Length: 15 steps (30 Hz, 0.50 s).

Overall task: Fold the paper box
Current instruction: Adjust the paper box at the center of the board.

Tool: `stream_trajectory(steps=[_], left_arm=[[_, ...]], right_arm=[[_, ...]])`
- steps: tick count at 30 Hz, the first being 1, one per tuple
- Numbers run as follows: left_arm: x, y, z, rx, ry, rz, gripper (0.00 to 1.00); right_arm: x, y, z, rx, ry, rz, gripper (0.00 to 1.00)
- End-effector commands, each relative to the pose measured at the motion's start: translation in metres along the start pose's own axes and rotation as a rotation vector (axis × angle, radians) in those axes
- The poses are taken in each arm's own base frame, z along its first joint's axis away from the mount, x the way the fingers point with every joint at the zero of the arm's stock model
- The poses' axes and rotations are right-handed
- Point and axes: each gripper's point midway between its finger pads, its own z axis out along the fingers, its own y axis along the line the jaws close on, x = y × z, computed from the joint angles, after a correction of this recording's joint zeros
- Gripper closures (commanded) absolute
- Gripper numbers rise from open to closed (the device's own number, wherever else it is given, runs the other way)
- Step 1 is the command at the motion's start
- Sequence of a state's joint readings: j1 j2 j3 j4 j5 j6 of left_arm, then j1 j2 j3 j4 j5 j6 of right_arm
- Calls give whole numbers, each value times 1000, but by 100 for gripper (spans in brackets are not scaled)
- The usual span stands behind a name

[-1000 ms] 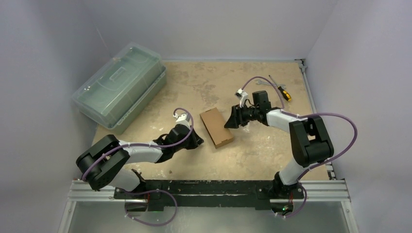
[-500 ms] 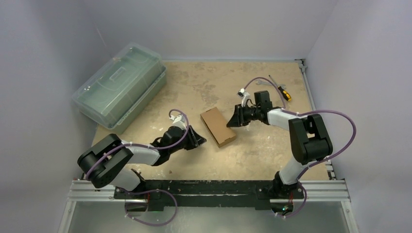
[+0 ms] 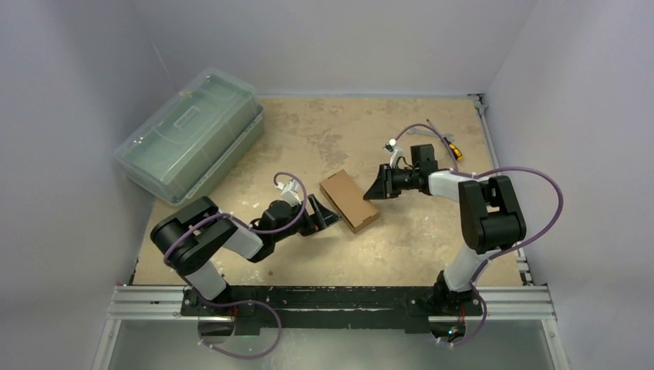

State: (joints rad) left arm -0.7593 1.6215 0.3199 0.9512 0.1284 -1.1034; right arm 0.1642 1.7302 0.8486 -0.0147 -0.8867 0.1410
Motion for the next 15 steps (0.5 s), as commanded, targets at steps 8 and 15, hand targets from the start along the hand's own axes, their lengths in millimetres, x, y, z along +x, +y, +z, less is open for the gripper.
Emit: stream_trajectory(steps=[8,15], left_arm=[[-27,-33,25,198,-85,-85,11],[-26,-18,34,152,-85,-149,11]], right_arm=[[-6,-20,-5,32,-10,49,74],[-5,-31,-8,52,-13,96,74]])
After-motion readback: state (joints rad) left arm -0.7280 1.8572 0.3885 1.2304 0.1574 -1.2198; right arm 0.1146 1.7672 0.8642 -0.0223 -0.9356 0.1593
